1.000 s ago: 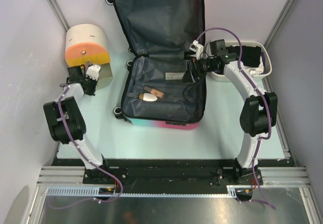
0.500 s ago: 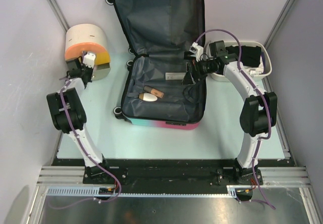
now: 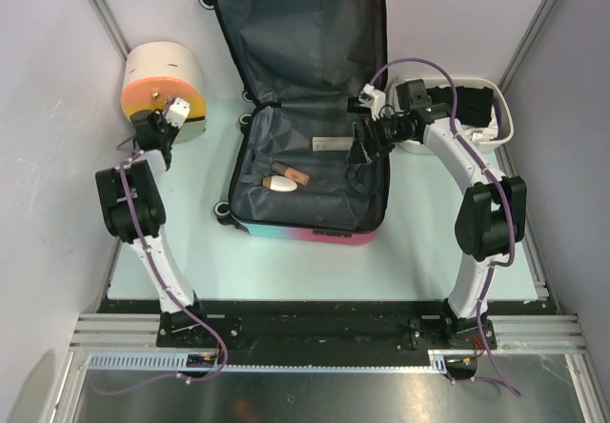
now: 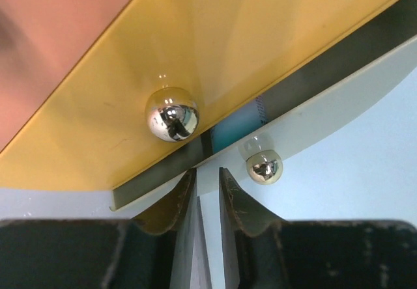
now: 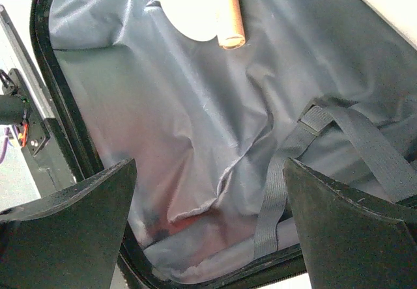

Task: Open, take out, and arrange the luggage

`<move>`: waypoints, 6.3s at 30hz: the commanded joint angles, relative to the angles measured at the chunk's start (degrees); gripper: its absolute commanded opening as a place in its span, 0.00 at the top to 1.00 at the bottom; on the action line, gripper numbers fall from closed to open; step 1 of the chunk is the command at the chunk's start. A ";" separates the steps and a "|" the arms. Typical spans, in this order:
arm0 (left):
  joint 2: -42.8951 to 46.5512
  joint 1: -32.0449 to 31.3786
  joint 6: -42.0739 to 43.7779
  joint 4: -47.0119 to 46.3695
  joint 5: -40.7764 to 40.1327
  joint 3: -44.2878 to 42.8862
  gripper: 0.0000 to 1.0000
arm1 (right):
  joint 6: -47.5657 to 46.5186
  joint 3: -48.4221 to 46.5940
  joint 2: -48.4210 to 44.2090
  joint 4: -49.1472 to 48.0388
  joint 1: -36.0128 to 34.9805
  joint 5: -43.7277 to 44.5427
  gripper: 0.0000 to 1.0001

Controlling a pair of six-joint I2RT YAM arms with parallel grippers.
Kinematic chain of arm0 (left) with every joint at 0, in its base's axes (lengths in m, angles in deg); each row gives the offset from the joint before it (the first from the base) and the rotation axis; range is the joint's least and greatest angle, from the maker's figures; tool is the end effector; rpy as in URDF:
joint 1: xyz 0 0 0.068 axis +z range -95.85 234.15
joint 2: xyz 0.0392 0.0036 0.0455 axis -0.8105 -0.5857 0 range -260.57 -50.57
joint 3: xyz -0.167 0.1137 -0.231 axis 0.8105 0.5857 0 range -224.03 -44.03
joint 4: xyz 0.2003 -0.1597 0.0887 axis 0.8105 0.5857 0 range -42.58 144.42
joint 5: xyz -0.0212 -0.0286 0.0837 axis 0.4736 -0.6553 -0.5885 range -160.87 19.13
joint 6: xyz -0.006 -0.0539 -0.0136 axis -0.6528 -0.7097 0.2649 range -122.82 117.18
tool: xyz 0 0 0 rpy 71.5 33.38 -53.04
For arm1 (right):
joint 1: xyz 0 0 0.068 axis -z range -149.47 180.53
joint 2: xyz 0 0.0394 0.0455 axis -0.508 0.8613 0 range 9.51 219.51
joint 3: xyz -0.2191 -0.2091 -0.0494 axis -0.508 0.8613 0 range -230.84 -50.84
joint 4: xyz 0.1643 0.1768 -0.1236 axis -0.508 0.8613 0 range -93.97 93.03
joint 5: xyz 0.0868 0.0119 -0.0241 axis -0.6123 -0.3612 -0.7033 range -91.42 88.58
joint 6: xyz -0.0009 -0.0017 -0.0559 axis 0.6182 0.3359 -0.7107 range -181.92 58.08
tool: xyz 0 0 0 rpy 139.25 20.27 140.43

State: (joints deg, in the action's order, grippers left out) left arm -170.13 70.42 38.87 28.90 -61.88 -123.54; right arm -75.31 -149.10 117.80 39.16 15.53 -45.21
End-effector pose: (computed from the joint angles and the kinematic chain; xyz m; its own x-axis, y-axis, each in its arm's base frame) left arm 0.4873 0.1360 0.2143 -0.3544 0.5809 -0.7328 0.1319 0.8069 0.5758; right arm 0.4150 0.1389 0.3305 -0.6161 -0.3382 -0.7113 -0.7506 0.5258 0.4002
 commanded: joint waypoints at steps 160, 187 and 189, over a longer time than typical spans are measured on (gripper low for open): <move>-2.86 -40.53 33.81 39.00 14.56 -8.38 0.39 | -0.59 10.10 -15.48 -0.68 9.12 8.20 0.00; 18.77 -35.24 19.04 39.35 19.49 -6.45 0.47 | 0.73 8.35 -11.96 -1.74 8.59 5.73 0.00; 15.79 -37.44 20.09 39.35 17.99 -6.80 0.48 | 0.38 8.00 -12.14 -1.39 8.59 6.08 0.00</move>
State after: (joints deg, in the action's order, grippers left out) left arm -148.04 37.83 58.63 66.75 -43.41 -131.10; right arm -75.44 -138.91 105.67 38.86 24.34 -38.32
